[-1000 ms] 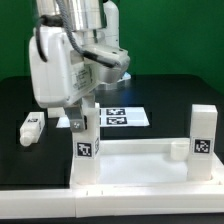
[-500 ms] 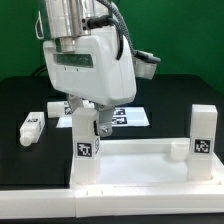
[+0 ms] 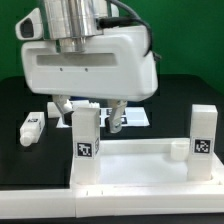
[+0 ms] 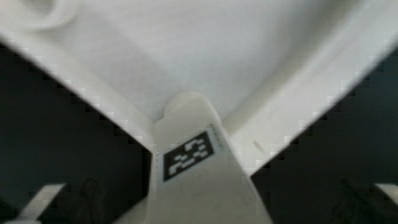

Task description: Assemble desk

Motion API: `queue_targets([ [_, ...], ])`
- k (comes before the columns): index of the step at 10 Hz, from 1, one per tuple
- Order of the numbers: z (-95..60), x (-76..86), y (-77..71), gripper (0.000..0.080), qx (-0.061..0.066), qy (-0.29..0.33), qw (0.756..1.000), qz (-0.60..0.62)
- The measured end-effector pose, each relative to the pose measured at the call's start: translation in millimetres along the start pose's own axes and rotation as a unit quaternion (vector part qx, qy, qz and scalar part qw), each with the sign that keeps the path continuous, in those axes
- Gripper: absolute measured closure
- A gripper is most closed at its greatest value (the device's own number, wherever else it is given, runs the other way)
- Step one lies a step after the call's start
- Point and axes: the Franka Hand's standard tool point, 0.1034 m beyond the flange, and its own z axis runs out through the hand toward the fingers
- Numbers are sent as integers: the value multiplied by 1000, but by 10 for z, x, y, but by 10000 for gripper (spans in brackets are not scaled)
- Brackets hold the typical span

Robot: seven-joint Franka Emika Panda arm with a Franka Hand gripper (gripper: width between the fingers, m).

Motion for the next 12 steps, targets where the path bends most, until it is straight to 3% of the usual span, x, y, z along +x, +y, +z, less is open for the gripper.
queue_targets([
  [1,10,-4,9,277,-1,-1,1000,10],
  [2,10,-3,11,277,-1,-1,1000,20],
  [3,11,-3,12,418,-1,-1,1000,22],
  [4,19,-9,42,508,-4,-3,999,40],
  [7,-3,0,36,509,-7,-9,962,271],
  [8,-2,-3,4,509,-7,-12,933,360],
  [9,16,2,-44,509,-4,-15,887,462],
  [12,40,6,-56,511,1,-11,839,543],
])
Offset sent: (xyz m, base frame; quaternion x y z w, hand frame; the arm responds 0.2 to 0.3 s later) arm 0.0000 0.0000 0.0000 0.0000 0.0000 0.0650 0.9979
